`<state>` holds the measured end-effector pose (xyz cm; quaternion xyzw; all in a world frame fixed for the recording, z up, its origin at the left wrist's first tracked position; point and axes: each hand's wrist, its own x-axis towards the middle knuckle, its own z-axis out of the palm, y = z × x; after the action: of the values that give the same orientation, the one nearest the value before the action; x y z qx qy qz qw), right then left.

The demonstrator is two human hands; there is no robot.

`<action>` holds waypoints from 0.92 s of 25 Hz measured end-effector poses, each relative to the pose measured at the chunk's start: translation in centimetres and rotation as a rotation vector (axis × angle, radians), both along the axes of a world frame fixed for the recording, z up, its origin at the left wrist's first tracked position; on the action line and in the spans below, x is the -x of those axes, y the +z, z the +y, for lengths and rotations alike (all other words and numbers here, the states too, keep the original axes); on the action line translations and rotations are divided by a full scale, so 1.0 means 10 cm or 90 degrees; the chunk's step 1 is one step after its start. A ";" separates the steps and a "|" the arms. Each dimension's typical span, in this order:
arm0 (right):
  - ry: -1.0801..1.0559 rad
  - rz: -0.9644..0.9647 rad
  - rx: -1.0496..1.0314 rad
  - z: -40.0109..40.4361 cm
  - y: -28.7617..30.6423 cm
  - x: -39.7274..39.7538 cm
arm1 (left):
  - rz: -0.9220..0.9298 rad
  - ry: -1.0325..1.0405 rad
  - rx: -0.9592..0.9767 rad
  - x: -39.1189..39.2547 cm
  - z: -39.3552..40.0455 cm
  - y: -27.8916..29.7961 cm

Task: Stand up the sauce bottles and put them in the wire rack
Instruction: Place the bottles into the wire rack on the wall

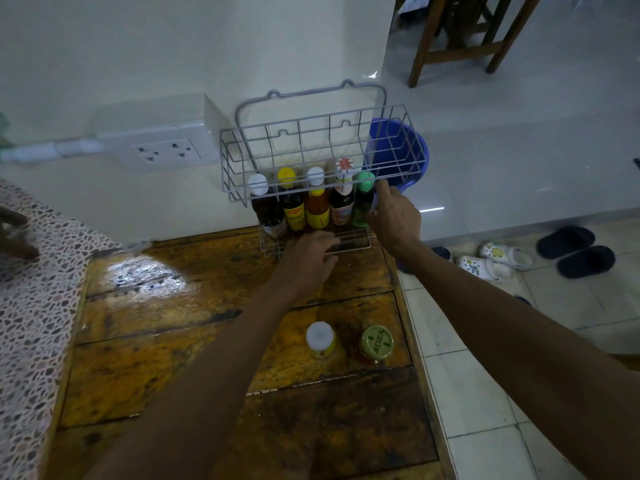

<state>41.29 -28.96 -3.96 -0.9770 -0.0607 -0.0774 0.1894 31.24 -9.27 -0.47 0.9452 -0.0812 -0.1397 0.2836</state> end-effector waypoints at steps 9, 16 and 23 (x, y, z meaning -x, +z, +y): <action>0.007 0.065 -0.182 -0.25 0.39 0.35 | -0.025 0.087 0.036 0.48 0.27 0.06; 0.045 0.197 -0.223 -0.65 0.31 2.27 | 0.105 0.163 0.112 1.49 0.43 -0.32; 0.031 0.335 -0.176 -0.38 0.06 3.49 | 0.147 0.246 0.264 1.93 0.02 -0.21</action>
<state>6.42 -32.78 -3.34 -0.9266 -0.0217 0.1759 0.3318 11.95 -9.07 -2.53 0.8429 0.1059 -0.1701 0.4994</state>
